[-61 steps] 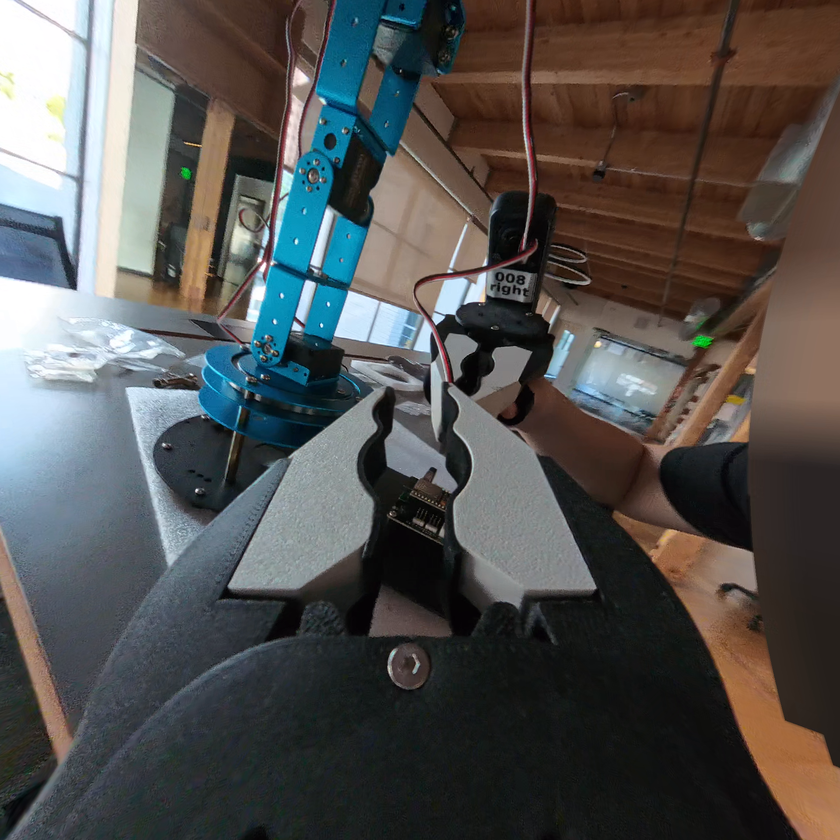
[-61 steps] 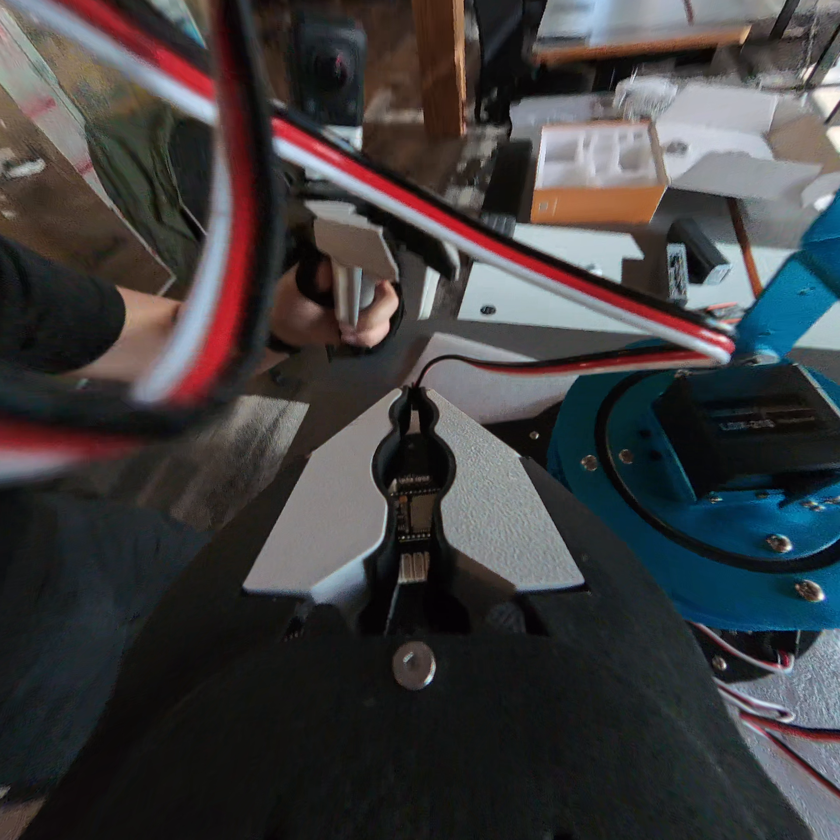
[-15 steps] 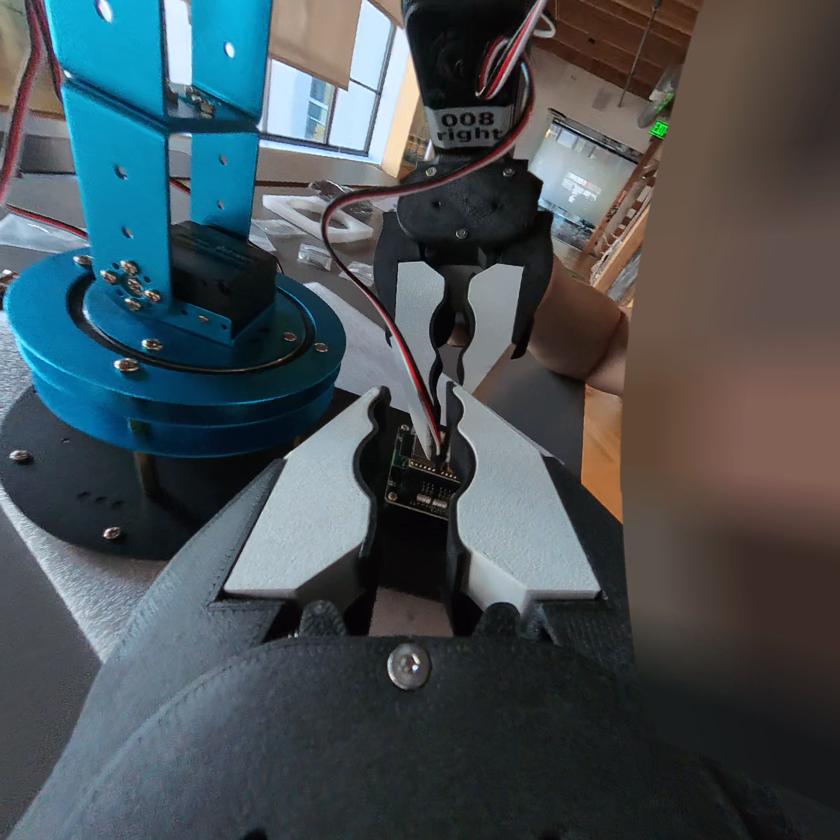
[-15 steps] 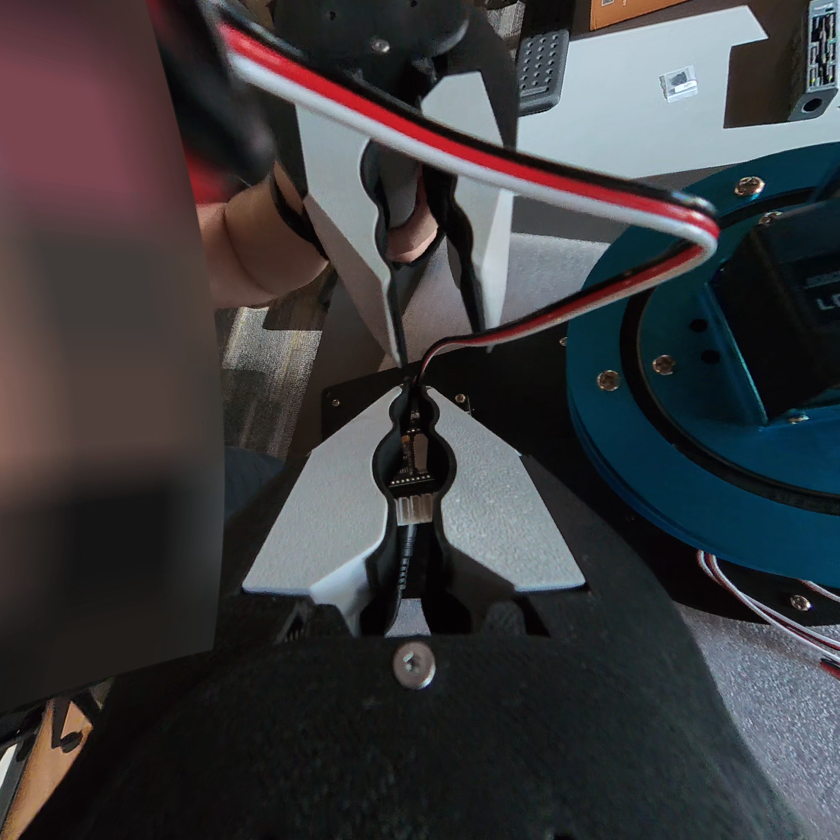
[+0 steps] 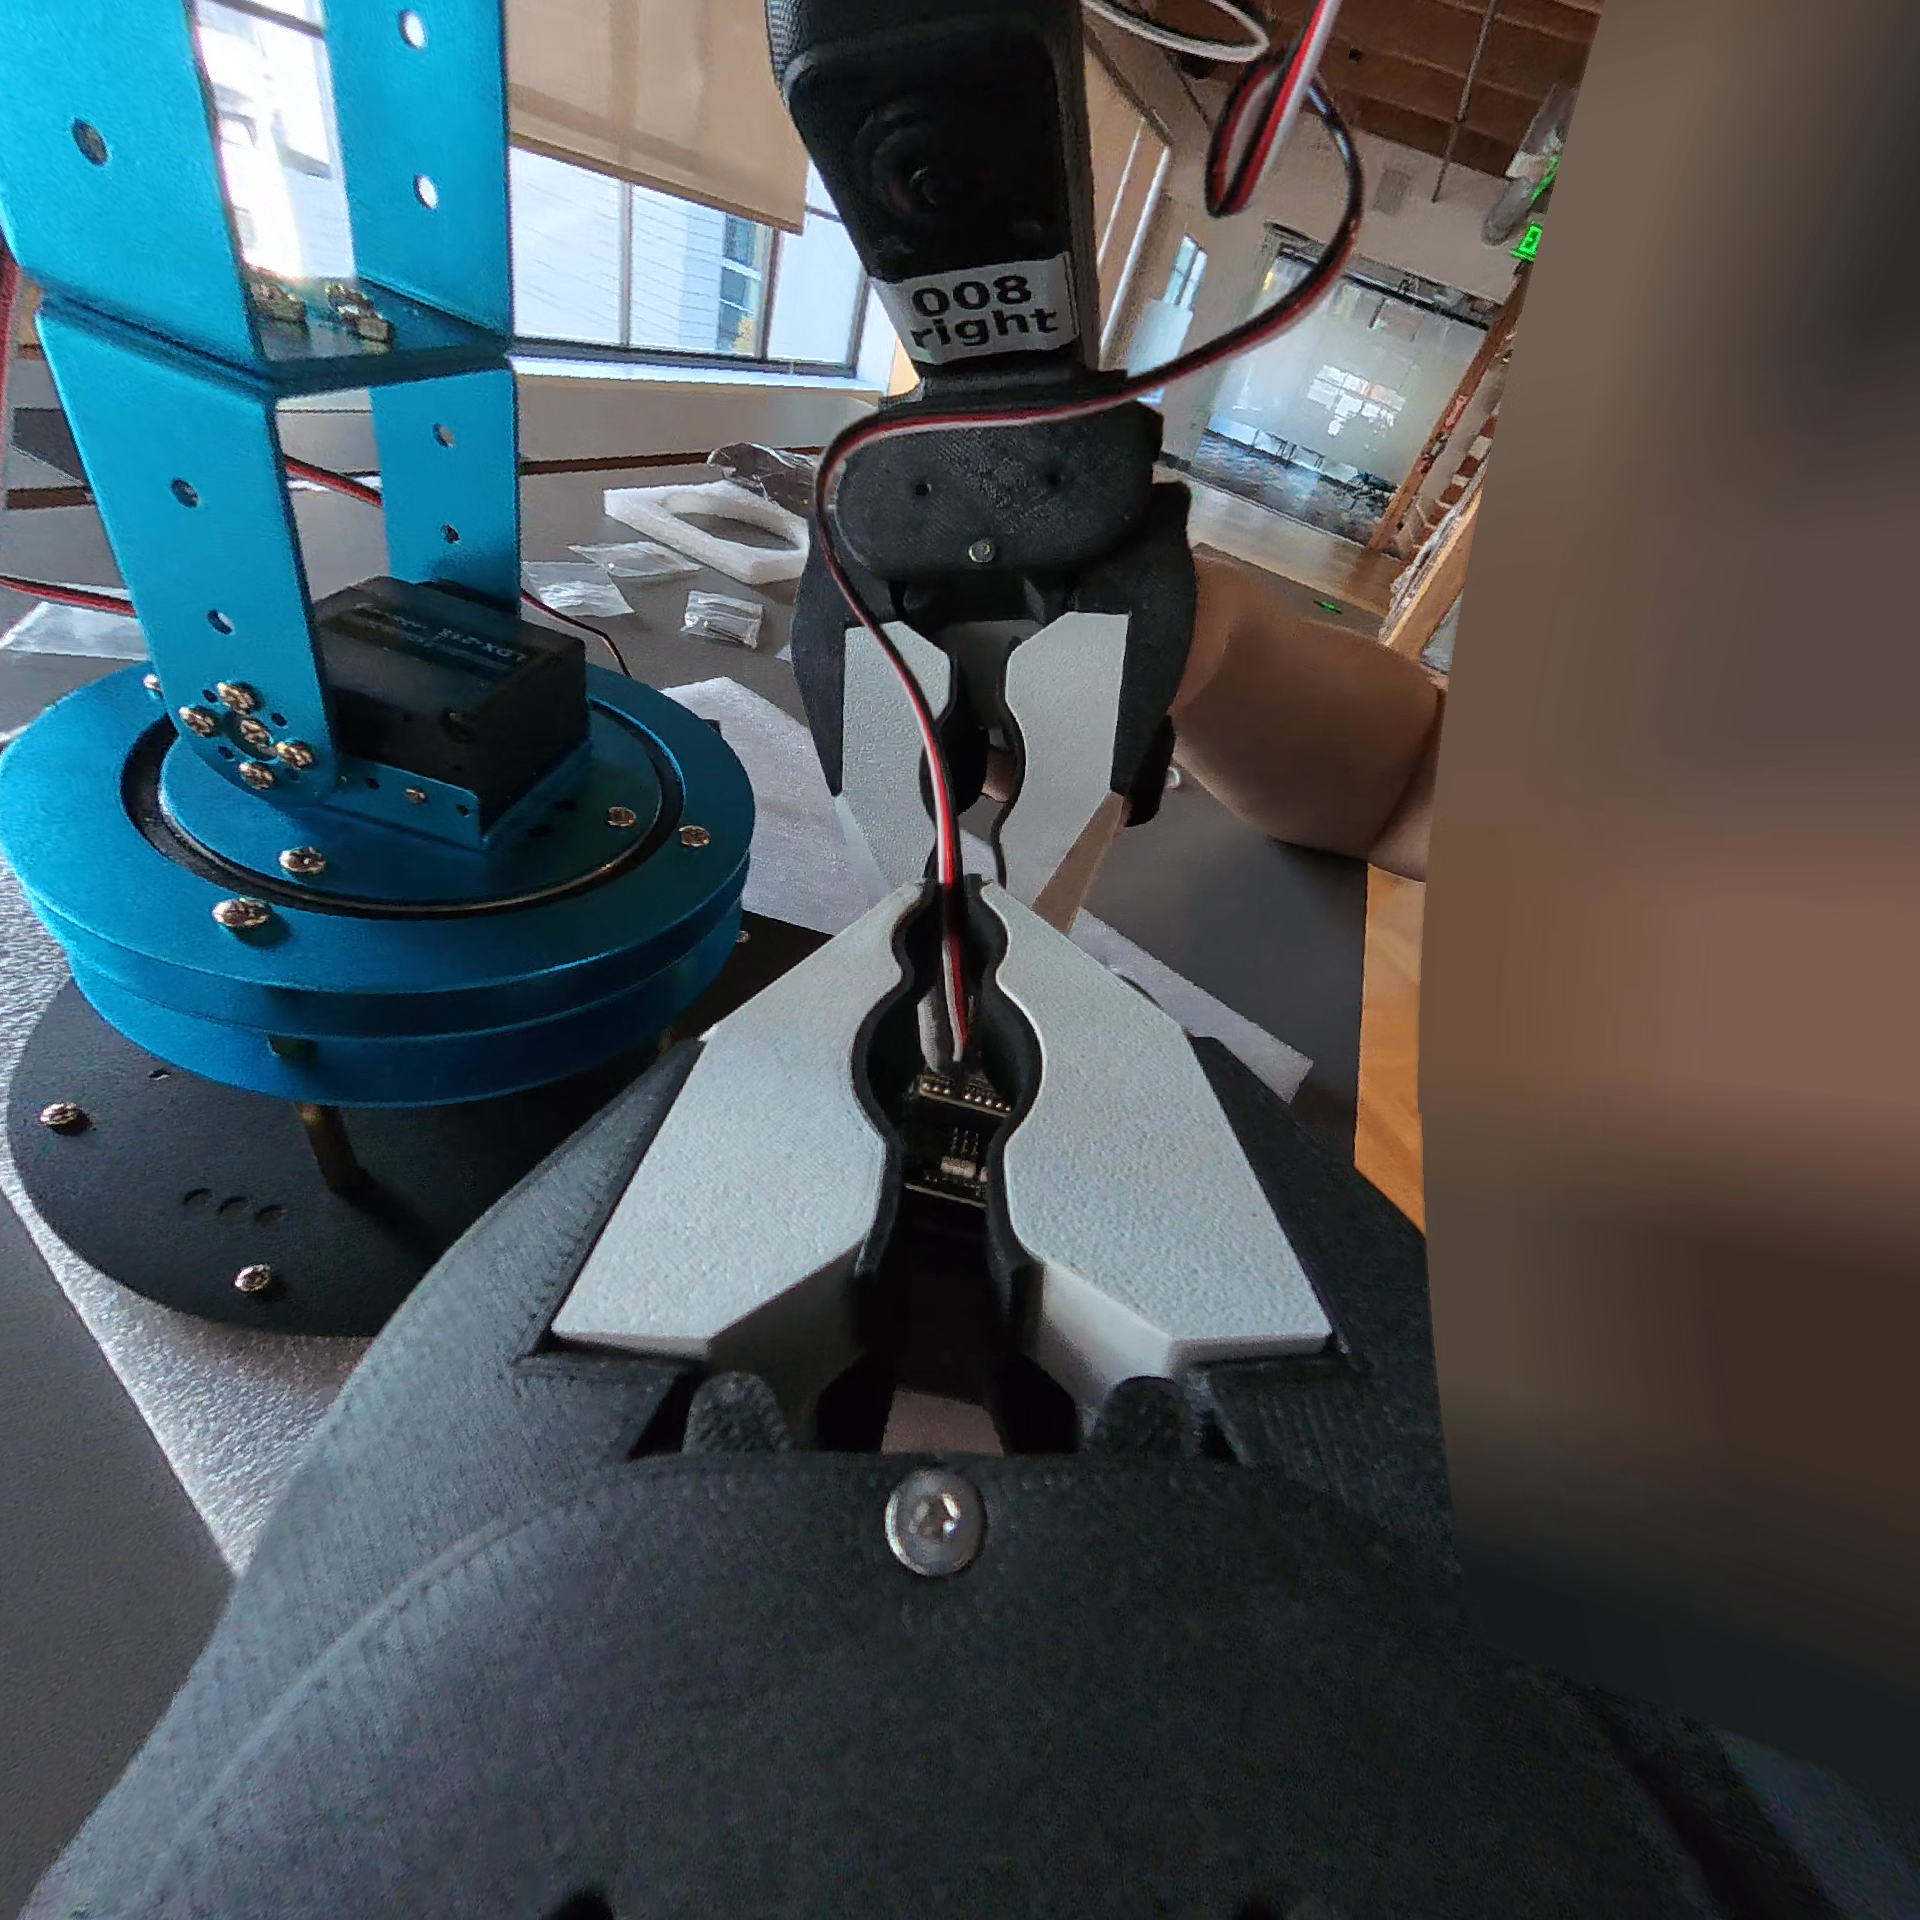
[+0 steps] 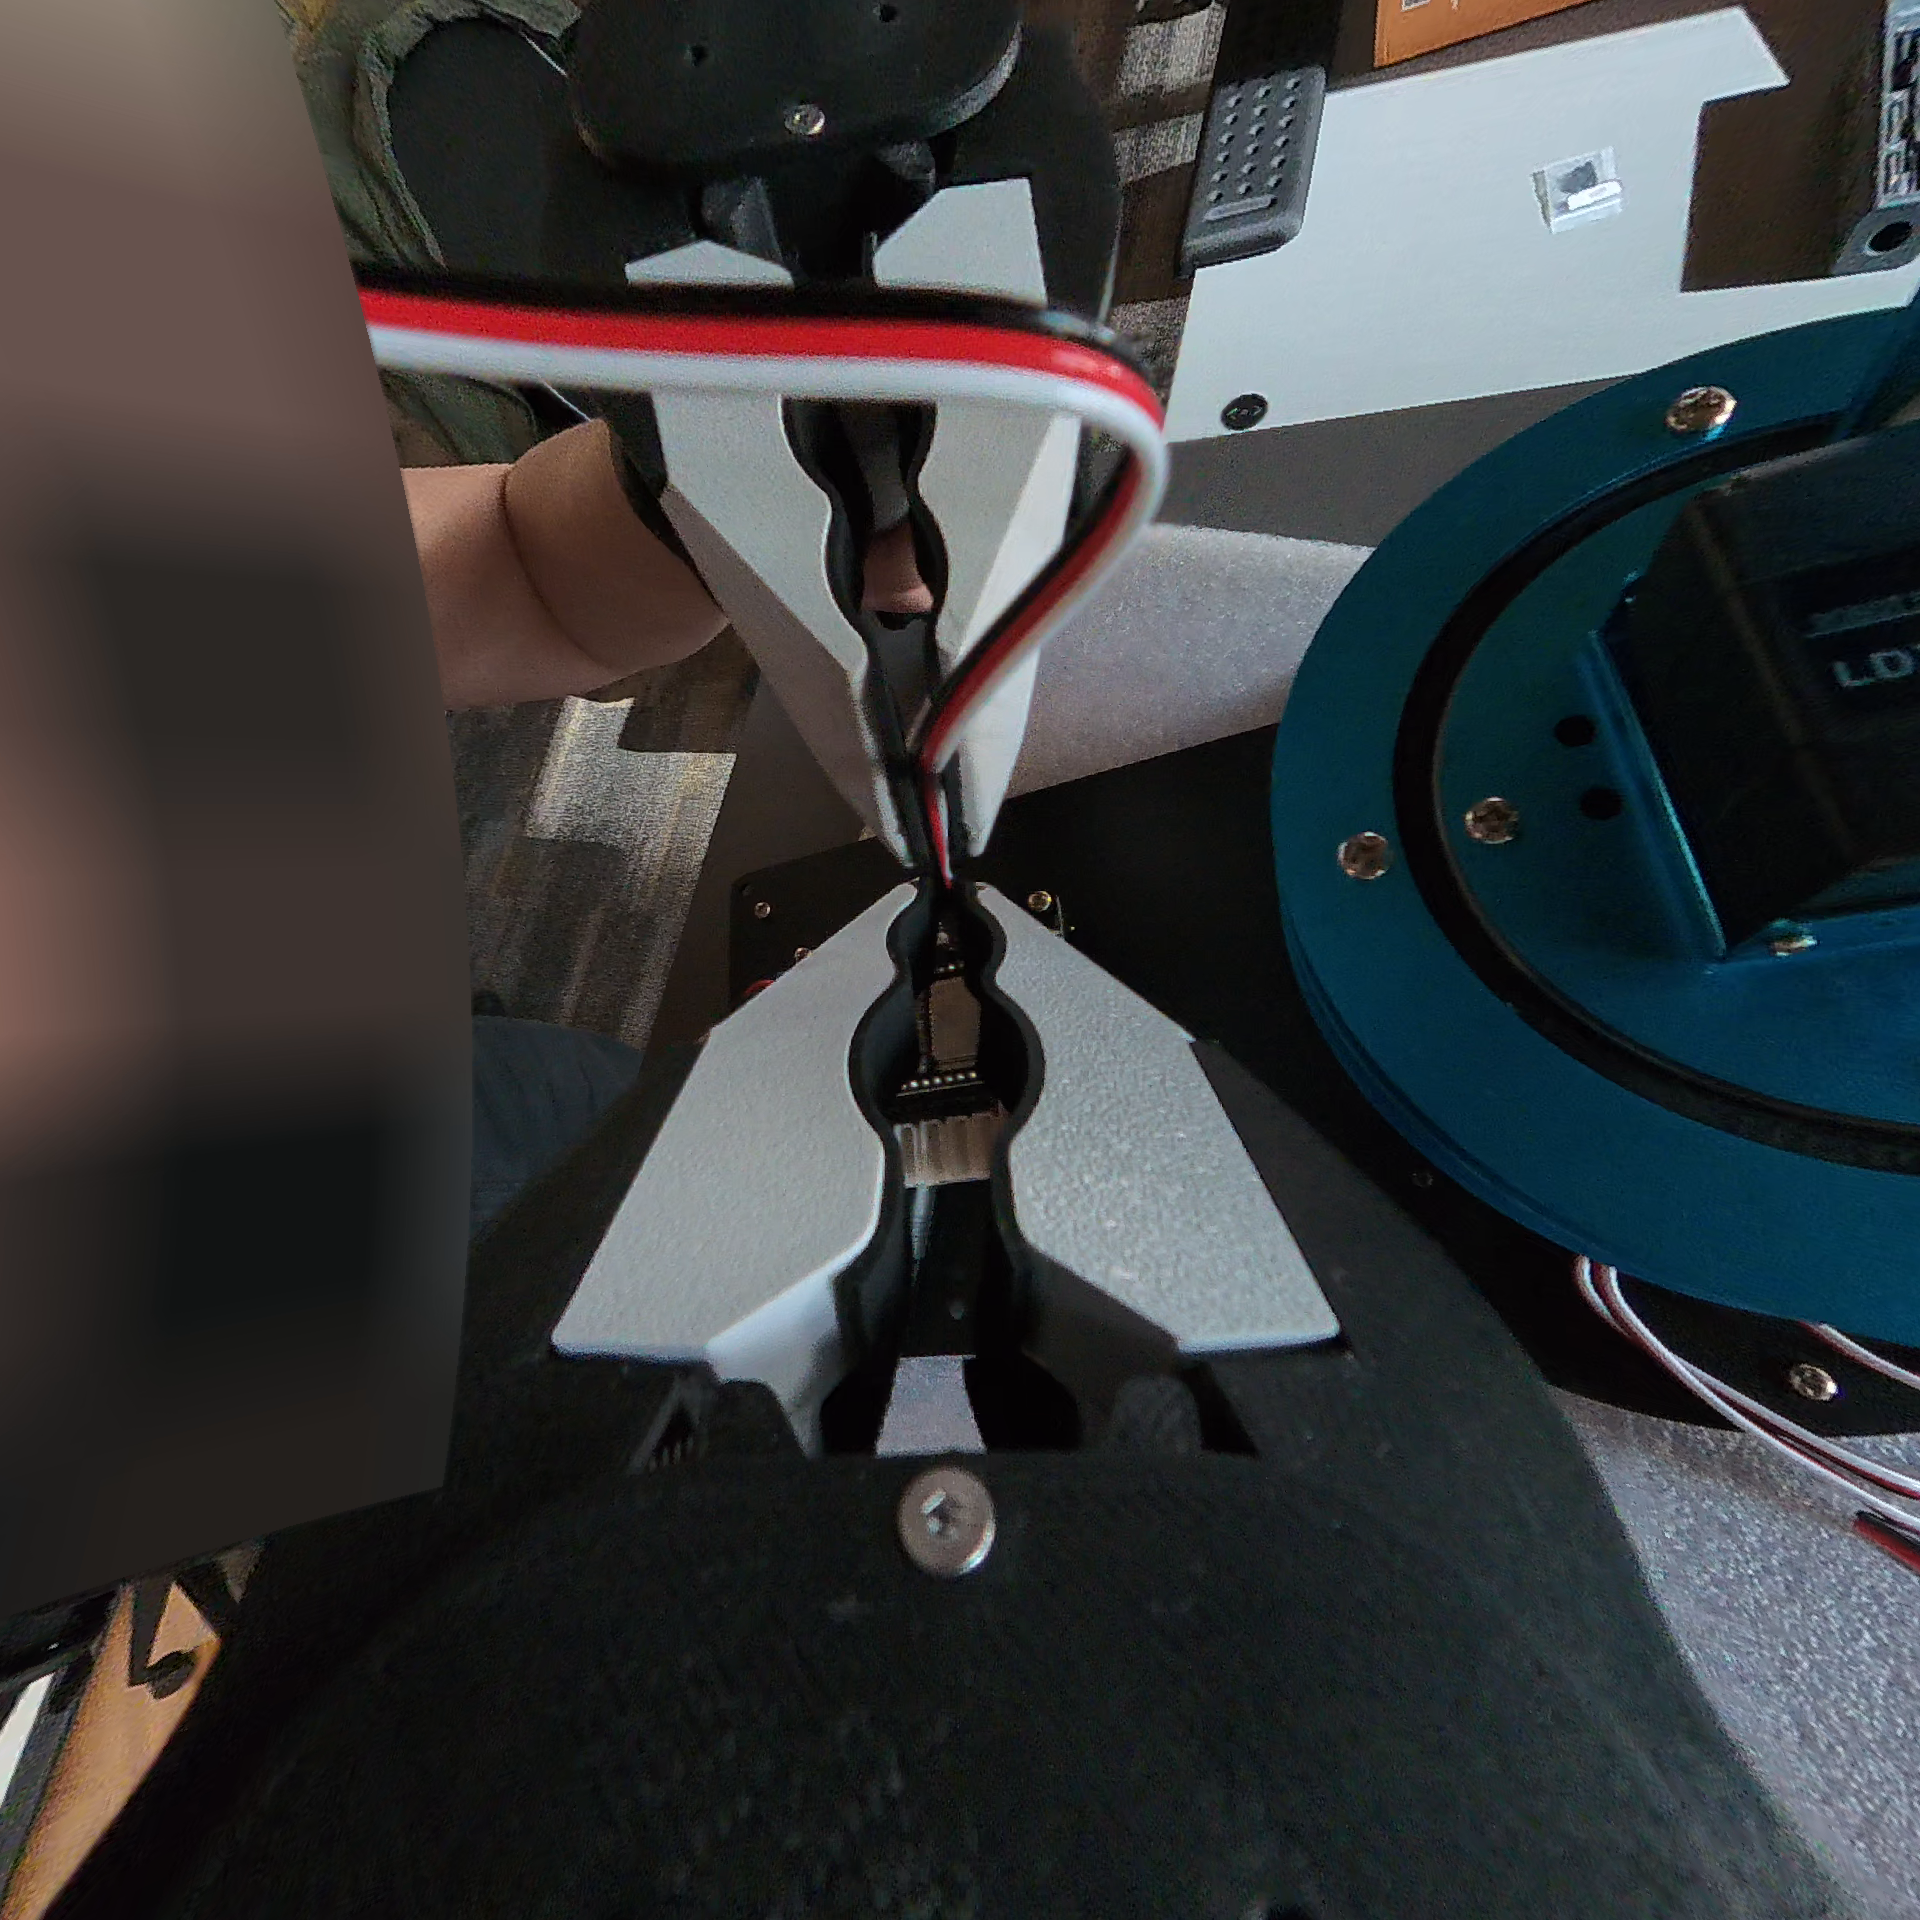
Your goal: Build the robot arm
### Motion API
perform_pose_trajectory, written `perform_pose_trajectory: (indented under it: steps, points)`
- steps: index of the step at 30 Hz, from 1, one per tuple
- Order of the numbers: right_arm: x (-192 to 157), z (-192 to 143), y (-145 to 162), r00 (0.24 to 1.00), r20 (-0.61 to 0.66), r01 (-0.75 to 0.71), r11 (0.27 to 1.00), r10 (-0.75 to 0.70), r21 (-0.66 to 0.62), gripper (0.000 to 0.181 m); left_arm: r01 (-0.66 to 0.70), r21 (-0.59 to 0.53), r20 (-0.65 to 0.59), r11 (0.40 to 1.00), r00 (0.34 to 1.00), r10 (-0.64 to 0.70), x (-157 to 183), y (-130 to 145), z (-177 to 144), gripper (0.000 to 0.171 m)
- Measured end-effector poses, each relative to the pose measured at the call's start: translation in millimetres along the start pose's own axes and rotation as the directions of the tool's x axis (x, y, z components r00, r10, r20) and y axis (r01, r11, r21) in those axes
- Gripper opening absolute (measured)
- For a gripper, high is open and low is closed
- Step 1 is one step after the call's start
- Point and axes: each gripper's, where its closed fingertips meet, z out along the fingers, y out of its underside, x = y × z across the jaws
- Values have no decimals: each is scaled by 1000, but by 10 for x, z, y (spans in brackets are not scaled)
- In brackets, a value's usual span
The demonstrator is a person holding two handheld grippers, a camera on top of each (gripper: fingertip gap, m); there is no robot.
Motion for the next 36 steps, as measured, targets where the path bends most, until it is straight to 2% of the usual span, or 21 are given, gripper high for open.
perform_pose_trajectory:
  steps: [5, 8, 16, 20, 25, 32, 36]
  points:
    - [30, -11, 8, 996, -49, 68, 997, -69, -22, 17, -20, 13, 20, 1000, 1000, 20, 9, -26, -30, 2]
    - [3, -46, -28, 988, -67, 135, 991, -136, -19, 17, -29, 2, 27, 1000, 999, 29, 17, -6, -36, 2]
    - [-2, -40, -24, 986, -62, 152, 988, -153, -25, 7, -40, -26, 38, 999, 998, 41, 8, 58, -28, 2]
    - [-9, -23, -14, 985, -63, 159, 987, -161, -35, 8, -42, -41, 49, 998, 998, 44, -5, 70, -22, 2]
    - [66, -70, -32, 975, -127, 177, 983, -182, -46, 13, -30, -48, 55, 998, 998, 33, -22, 81, -24, 2]
    - [49, -14, -14, 981, -149, 113, 991, -123, -77, 12, -23, -58, 69, 998, 997, 27, -35, 66, -15, 2]
    - [41, -24, -11, 974, -175, 128, 986, -145, -103, 2, -26, -73, 69, 997, 997, 31, -19, 66, -3, 2]
